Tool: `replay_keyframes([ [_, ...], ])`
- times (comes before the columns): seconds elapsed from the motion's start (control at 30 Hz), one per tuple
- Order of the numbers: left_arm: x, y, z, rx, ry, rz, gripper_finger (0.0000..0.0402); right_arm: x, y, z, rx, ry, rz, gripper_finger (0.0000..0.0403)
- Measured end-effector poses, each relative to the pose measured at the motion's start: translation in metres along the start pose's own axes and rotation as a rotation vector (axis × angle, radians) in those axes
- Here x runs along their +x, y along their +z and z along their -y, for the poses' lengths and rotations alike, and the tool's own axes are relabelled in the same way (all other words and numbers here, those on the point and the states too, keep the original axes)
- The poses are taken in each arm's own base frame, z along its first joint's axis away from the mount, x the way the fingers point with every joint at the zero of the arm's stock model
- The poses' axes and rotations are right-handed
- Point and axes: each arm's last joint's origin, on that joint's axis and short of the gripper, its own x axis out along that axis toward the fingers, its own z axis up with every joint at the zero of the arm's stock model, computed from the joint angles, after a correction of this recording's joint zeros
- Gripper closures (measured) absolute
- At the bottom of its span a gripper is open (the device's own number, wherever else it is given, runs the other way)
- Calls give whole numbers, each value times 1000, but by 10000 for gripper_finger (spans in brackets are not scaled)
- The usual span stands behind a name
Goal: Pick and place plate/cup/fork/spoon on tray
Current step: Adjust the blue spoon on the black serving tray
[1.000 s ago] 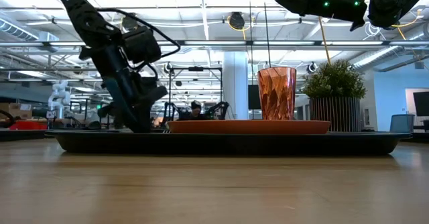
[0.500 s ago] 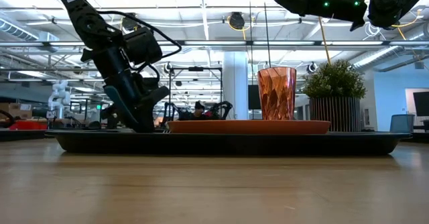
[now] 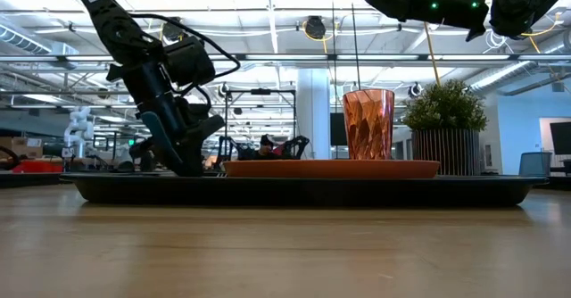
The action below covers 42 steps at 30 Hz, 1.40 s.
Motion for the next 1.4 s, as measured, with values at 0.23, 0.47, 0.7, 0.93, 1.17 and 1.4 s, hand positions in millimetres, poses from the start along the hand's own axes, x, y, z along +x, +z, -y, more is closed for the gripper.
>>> replay_keyframes([
  [0.23,0,0,0,-61,17,20,321,0,0,0,2,0,0,284],
  [0.47,0,-2,2,-41,16,24,321,0,0,0,2,1,-3,284],
  [0.7,0,-2,3,-39,16,25,321,0,0,0,3,1,-3,284],
  [0.93,0,-2,3,-50,10,23,321,0,0,0,3,1,-3,284],
  [1.17,0,-2,3,-57,10,23,321,0,0,0,3,1,-3,284],
  [1.4,0,-2,4,-58,-1,29,331,0,0,0,2,1,-3,284],
])
